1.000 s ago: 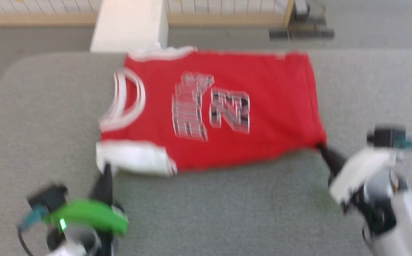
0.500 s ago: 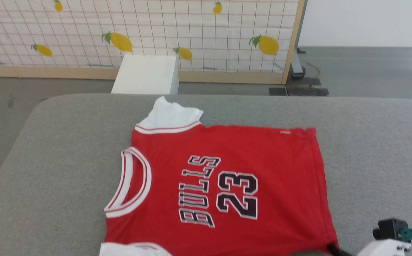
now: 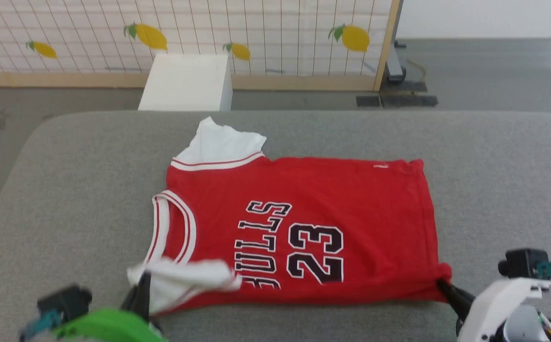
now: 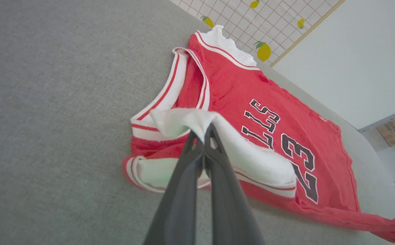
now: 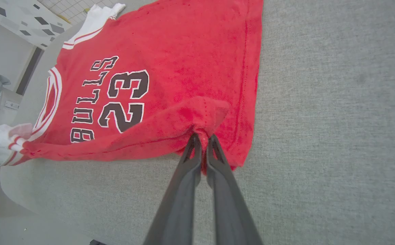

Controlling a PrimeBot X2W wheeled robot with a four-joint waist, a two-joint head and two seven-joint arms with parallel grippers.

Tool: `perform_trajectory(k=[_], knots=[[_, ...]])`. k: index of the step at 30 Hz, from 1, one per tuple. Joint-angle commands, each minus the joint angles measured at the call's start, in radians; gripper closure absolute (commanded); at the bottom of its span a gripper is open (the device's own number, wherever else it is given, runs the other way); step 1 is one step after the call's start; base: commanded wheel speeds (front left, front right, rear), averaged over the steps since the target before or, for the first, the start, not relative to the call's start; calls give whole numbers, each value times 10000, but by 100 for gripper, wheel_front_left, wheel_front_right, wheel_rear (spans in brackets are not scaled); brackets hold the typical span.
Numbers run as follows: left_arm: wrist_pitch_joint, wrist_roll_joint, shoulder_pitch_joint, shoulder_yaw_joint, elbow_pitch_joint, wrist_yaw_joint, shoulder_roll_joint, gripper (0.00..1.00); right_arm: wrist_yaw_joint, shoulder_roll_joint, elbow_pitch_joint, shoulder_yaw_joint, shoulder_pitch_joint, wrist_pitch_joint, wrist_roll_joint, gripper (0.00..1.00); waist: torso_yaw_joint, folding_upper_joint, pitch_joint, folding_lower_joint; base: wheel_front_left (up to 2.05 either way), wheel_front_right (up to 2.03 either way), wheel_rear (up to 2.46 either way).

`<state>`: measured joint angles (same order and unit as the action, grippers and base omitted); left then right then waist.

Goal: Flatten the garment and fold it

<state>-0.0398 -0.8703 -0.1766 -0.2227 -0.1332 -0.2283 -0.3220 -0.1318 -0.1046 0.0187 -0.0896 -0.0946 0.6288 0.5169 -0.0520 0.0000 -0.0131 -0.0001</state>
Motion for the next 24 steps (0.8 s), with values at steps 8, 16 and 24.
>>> perform_trajectory(k=[8,16,24], knots=[[-20,527,2732,-422,1280,576,106,100,11,-6,-339,174,1526,413,-615,100,7,0,-1831,1,0,0,0],[150,718,4177,-680,2858,1014,326,100,11,-117,-821,282,2421,1008,-1040,100,22,0,-2846,1,0,0,0],[119,812,4663,-774,4120,935,405,68,11,-163,-1208,289,2624,1878,-1459,83,-65,0,-3155,1,0,0,0]])
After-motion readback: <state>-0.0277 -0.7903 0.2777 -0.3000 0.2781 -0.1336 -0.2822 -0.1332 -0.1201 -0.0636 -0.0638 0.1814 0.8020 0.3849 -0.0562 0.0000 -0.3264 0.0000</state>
